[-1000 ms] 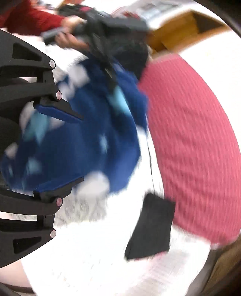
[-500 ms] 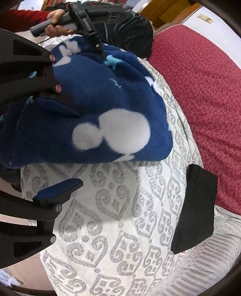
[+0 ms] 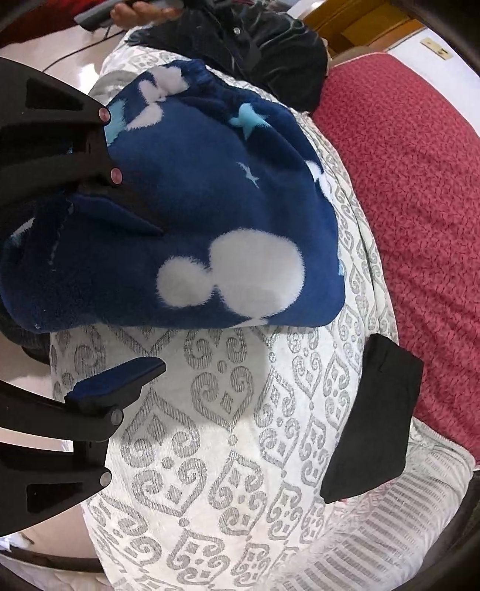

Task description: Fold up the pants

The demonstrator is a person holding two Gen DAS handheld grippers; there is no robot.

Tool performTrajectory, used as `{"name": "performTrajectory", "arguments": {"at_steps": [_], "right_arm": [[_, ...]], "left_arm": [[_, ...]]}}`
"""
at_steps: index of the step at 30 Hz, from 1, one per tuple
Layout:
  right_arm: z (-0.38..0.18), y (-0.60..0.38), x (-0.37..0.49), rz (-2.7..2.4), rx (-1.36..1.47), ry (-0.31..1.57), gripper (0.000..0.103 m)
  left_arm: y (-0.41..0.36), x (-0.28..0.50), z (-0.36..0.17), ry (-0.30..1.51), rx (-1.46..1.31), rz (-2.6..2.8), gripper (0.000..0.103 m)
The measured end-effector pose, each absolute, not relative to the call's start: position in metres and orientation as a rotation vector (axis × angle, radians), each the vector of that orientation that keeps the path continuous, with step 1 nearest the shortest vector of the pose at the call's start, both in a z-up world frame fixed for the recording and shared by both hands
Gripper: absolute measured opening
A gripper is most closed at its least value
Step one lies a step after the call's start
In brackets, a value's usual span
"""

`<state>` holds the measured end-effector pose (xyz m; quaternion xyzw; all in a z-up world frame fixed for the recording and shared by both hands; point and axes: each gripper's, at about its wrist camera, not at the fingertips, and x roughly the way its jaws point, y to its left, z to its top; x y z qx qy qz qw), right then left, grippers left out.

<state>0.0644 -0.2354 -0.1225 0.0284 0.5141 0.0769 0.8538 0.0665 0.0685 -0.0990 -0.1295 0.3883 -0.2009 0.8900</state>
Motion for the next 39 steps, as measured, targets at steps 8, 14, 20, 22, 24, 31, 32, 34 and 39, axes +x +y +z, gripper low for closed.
{"name": "performTrajectory", "arguments": {"at_steps": [8,14,20,22,24,31,32,34,39], "right_arm": [[-0.130,-0.242,0.062,0.227,0.159,1.117,0.071],[-0.123,-0.232,0.064,0.198,0.069,1.099,0.072],[-0.111,-0.245,0.076,0.200,0.121,1.112,0.072],[-0.105,-0.246,0.081,0.181,0.111,1.089,0.072],[-0.099,-0.242,0.087,0.180,0.084,1.065,0.072],[-0.115,-0.214,0.094,0.200,-0.039,1.103,0.072],[-0.126,-0.212,0.093,0.207,-0.053,1.144,0.072],[-0.136,-0.220,0.084,0.254,0.028,1.147,0.073],[-0.140,-0.242,0.087,0.261,0.135,1.185,0.077]], "left_arm": [[0.069,0.056,-0.181,0.975,-0.193,-0.366,0.021],[0.069,0.056,-0.165,0.968,-0.216,-0.351,0.025],[0.066,0.055,-0.128,0.847,-0.233,-0.314,0.067],[0.061,0.062,-0.120,0.830,-0.209,-0.308,0.067],[0.052,0.075,-0.110,0.802,-0.172,-0.284,0.067],[0.021,0.144,-0.142,0.862,0.131,-0.007,0.070],[0.024,0.154,-0.159,0.899,0.150,0.023,0.072],[0.039,0.161,-0.177,0.943,0.064,0.024,0.074],[0.060,0.146,-0.159,0.944,-0.124,-0.050,0.074]]}}
